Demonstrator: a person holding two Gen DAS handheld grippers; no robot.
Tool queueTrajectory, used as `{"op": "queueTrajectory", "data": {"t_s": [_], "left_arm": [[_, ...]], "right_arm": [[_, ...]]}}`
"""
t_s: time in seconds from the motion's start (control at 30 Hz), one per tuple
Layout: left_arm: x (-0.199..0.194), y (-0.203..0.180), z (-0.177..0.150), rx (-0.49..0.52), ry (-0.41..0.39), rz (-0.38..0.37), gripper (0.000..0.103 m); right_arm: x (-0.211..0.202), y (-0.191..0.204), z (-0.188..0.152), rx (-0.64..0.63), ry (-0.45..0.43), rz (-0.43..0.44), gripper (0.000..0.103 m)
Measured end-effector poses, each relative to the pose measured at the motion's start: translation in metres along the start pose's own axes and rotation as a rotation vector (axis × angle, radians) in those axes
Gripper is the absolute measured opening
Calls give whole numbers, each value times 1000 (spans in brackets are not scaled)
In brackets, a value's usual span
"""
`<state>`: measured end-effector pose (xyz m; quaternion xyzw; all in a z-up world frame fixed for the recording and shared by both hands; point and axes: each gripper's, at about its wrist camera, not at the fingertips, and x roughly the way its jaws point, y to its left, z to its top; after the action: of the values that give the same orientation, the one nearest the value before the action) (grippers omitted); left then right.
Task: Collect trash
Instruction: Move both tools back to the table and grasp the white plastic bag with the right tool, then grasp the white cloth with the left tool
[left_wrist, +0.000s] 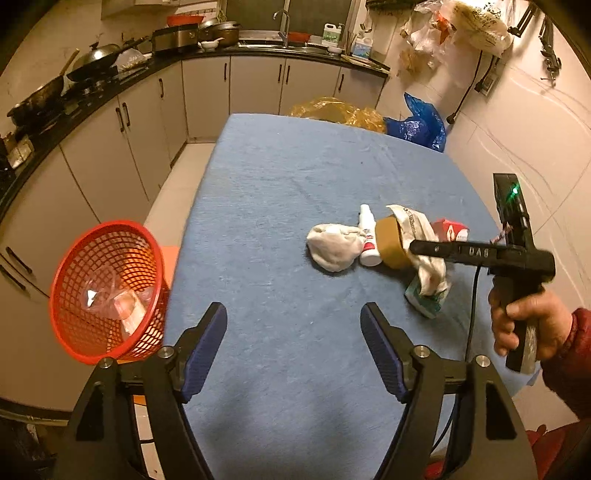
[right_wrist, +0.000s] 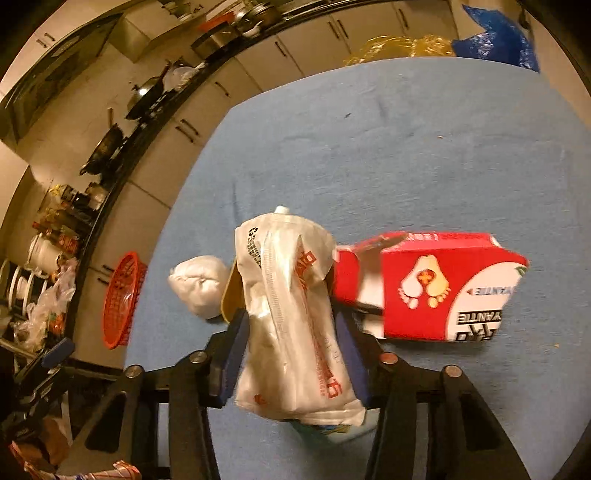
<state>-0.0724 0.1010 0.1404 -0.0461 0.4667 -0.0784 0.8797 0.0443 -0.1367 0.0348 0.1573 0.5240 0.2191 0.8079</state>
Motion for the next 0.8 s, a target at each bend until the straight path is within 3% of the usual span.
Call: {"op": "queueTrajectory", "data": {"t_s": [0.23,0.37,0.53,0.7,0.8], "left_arm": [[34,-6,25,-37,45,-53,76],[63,-21,39,-9,70,-56,76],[108,-41,52,68,100,11,76],[145,-44,61,83,123,64,76],[164,-43,60,78,144,51,74]], "right_arm": [[-50,12,-25,-27,-85,4,40],[-81,16,-43,-29,-116,-18,40],[-123,15,-62,-26,-163,-56,40],[-159,11,-85,3,-195,-114,40],[-172,8,-96,24,-204,-141,40]]}}
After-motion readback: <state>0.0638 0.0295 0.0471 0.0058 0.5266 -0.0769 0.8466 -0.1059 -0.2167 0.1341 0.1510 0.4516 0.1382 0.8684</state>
